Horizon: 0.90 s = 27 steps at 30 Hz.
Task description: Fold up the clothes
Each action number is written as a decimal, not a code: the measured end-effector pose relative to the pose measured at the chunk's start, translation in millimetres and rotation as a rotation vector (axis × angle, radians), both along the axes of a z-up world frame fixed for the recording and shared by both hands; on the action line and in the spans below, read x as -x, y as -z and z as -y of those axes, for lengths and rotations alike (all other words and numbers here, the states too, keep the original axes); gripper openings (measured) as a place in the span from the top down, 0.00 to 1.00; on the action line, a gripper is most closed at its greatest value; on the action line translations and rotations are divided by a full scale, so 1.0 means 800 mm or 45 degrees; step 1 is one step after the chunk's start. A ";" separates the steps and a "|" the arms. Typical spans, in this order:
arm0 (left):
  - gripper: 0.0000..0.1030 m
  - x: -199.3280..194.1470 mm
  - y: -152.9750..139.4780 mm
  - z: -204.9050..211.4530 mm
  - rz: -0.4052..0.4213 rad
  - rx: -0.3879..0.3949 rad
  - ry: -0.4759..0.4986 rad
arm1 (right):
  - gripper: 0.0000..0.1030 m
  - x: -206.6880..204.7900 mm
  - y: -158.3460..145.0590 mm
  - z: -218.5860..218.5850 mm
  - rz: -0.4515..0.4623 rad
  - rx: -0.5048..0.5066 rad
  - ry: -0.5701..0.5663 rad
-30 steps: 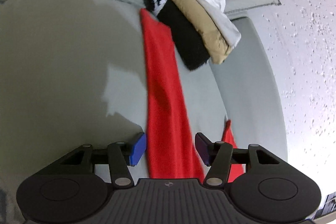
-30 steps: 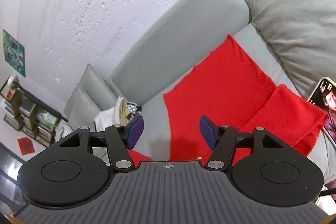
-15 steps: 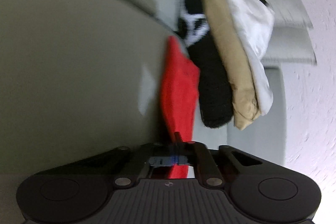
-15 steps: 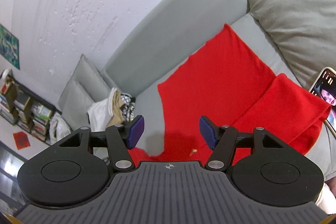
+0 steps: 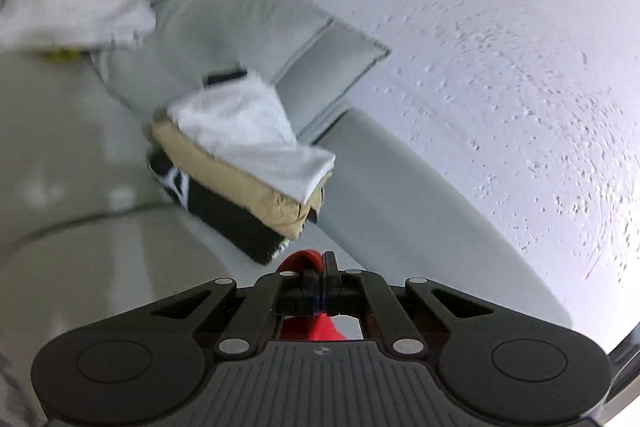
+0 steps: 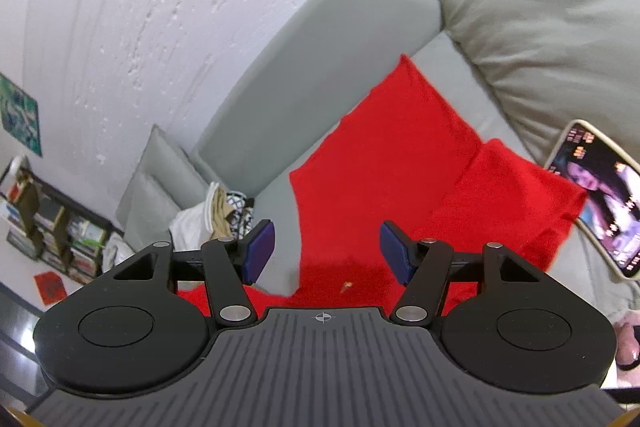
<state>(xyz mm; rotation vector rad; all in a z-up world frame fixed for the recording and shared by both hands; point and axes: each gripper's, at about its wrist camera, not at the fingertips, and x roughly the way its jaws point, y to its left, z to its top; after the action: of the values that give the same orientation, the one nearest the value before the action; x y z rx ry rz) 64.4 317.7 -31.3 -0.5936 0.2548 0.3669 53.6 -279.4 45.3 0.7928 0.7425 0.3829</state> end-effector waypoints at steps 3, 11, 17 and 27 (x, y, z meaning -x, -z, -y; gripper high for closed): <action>1.00 0.018 -0.027 0.061 0.018 -0.190 0.038 | 0.37 0.009 0.009 0.022 -0.009 -0.013 0.008; 1.00 0.018 -0.049 0.302 0.007 -0.665 0.367 | 0.37 0.026 0.030 0.081 -0.027 -0.018 0.077; 0.55 -0.019 0.042 0.487 -0.349 -1.006 0.712 | 0.37 0.037 0.038 0.114 -0.027 -0.026 0.149; 0.25 0.011 0.088 0.525 -0.787 -1.178 1.012 | 0.36 0.031 0.054 0.117 -0.106 0.026 0.136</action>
<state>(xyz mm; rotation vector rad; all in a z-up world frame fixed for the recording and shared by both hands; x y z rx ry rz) 55.6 -102.3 -101.8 0.5640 0.8186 -0.1398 28.9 -373.0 2.2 0.8297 0.7771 0.2469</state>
